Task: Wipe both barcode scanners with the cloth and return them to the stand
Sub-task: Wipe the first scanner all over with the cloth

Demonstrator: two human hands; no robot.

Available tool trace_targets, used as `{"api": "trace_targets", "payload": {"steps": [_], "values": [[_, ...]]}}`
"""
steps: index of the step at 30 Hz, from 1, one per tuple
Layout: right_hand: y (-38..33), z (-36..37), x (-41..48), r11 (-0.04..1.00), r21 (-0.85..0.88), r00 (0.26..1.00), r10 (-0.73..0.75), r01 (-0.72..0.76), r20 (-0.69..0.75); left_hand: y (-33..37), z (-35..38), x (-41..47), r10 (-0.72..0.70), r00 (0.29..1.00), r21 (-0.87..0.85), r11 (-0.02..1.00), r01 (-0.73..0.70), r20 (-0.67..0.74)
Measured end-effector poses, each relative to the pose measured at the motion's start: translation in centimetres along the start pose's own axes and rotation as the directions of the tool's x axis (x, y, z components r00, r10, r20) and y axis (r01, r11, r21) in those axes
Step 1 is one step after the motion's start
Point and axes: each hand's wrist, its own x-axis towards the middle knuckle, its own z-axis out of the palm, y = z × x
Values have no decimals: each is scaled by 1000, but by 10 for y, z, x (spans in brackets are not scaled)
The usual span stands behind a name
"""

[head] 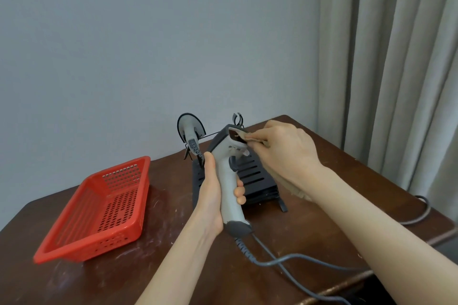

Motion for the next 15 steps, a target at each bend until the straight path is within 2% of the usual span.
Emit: {"api": "trace_targets", "payload": {"steps": [2, 5, 15], "values": [[12, -7, 4, 993, -40, 994, 113, -113, 6, 1, -4, -1, 5, 1000, 15, 1000, -4, -7], [16, -13, 4, 984, 59, 980, 175, -171, -91, 1, -6, -1, 7, 1000, 24, 1000, -7, -10], [11, 12, 1, 996, 55, 978, -52, 64, -202, -2, 4, -2, -9, 1000, 8, 1000, 9, -4]]}}
